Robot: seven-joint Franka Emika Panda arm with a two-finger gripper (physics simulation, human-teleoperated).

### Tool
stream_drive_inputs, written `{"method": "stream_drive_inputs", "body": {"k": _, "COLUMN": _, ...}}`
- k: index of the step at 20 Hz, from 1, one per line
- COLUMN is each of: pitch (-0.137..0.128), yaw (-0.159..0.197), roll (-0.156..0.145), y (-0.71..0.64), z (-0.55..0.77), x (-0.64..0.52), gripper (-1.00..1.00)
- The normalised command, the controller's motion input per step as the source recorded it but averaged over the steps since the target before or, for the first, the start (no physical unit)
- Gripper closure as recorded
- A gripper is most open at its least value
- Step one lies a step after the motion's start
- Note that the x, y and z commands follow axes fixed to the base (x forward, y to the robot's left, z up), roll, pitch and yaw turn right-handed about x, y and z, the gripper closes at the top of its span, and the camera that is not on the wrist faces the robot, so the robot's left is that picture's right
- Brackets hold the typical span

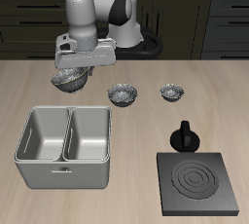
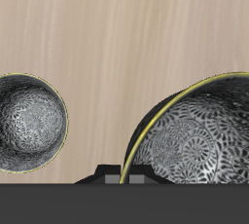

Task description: Place the largest bowl in the left side of the drainer and the medium bowl in the right side

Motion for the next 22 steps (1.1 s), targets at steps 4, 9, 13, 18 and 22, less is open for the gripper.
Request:
{"method": "stream_drive_inputs", "body": {"k": 4, "pitch": -0.02, "yaw": -0.029, "roll": 0.003, "y": 0.16, "z": 0.31, "x": 0.09, "gripper": 1.0}}
{"method": "stream_drive_inputs", "body": {"k": 9, "pitch": -0.048, "yaw": -0.063, "roll": 0.032, "y": 0.48, "z": 0.53, "x": 0.14, "gripper": 1.0}}
{"method": "stream_drive_inputs", "body": {"k": 13, "pitch": -0.038, "yaw": -0.055, "roll": 0.036, "y": 0.38, "z": 0.31, "x": 0.17, "gripper": 1.0}}
{"method": "stream_drive_inputs", "body": {"k": 18, "pitch": -0.015, "yaw": -0.044, "roll": -0.003, "y": 0.24, "z": 0.18, "x": 0.17, "gripper": 1.0}}
{"method": "stream_drive_inputs", "body": {"k": 22, "pitch": -0.028, "yaw": -0.07, "roll": -0.027, "y": 0.27, "z": 0.29, "x": 0.27, "gripper": 1.0}}
